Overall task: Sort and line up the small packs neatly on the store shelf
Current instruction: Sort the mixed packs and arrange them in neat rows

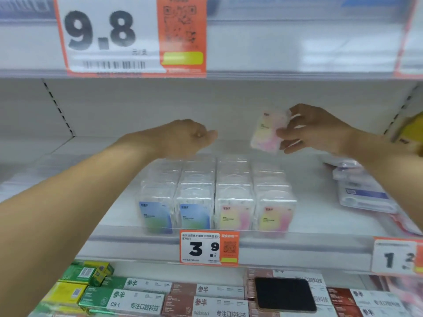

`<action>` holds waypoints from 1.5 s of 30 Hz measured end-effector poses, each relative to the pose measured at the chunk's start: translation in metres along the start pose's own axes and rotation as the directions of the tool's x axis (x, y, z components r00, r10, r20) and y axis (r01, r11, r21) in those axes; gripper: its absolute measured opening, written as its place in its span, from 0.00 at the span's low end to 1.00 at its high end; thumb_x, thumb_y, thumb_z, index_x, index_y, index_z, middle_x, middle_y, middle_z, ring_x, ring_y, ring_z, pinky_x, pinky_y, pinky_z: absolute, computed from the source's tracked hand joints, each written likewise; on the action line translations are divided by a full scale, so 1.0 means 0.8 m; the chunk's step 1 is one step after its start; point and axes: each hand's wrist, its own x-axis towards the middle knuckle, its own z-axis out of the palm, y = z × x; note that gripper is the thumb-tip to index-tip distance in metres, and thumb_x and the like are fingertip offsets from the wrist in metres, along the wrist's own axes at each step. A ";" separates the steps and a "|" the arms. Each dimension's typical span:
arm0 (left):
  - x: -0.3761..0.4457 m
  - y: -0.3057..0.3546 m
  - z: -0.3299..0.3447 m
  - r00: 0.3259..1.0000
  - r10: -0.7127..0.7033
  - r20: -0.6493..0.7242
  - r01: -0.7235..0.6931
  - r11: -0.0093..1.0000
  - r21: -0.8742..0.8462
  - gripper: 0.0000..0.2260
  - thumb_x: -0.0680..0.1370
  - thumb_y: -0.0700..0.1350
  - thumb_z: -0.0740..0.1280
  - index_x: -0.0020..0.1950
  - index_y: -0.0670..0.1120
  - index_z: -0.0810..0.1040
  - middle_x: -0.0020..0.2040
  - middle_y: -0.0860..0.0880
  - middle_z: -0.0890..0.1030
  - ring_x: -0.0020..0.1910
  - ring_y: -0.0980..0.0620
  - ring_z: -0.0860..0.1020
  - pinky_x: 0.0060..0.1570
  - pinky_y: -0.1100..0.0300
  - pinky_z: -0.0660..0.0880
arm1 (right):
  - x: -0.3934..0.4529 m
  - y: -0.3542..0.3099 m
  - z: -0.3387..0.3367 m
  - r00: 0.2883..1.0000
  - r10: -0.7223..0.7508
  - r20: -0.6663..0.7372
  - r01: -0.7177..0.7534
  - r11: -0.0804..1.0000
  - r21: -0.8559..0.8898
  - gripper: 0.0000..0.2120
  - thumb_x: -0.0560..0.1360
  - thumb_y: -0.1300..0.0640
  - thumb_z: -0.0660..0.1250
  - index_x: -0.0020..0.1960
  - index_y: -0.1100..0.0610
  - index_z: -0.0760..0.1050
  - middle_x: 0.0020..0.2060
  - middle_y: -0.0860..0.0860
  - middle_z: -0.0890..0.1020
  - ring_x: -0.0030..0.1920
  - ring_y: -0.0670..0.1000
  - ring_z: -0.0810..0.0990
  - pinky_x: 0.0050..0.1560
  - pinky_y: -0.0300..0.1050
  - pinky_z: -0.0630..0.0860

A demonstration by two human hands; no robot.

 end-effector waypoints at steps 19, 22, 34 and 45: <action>-0.014 -0.011 0.022 0.979 -0.108 0.170 0.096 0.992 0.080 0.18 0.78 0.65 0.51 0.48 0.54 0.74 0.45 0.55 0.76 0.45 0.54 0.74 0.48 0.57 0.69 | -0.032 0.046 0.027 0.917 0.186 0.352 -0.163 0.982 -0.094 0.19 0.76 0.41 0.63 0.59 0.54 0.75 0.52 0.53 0.81 0.49 0.51 0.80 0.56 0.54 0.77; -0.016 -0.007 0.020 0.982 -0.120 0.145 0.114 0.992 0.047 0.20 0.78 0.64 0.54 0.59 0.54 0.74 0.54 0.55 0.77 0.52 0.53 0.75 0.53 0.57 0.70 | -0.039 0.043 0.024 0.947 0.189 0.260 -0.165 0.980 -0.108 0.27 0.73 0.36 0.61 0.64 0.53 0.73 0.57 0.53 0.80 0.54 0.53 0.82 0.60 0.56 0.78; -0.032 0.208 0.062 0.856 0.332 -0.396 -0.364 0.931 -0.006 0.11 0.77 0.53 0.63 0.56 0.52 0.78 0.54 0.53 0.79 0.54 0.53 0.76 0.52 0.61 0.70 | -0.199 0.087 -0.120 0.675 -0.160 -0.720 -0.152 0.925 -0.348 0.13 0.72 0.50 0.73 0.56 0.51 0.79 0.44 0.48 0.79 0.57 0.53 0.77 0.52 0.42 0.70; 0.048 0.303 0.238 0.937 0.348 0.018 -0.348 0.937 -0.021 0.36 0.71 0.65 0.65 0.75 0.62 0.54 0.78 0.48 0.50 0.74 0.40 0.55 0.69 0.39 0.62 | -0.219 0.173 -0.147 0.867 0.354 -0.350 -0.491 0.727 -0.480 0.67 0.36 0.20 0.69 0.73 0.28 0.51 0.75 0.58 0.58 0.75 0.63 0.60 0.73 0.60 0.63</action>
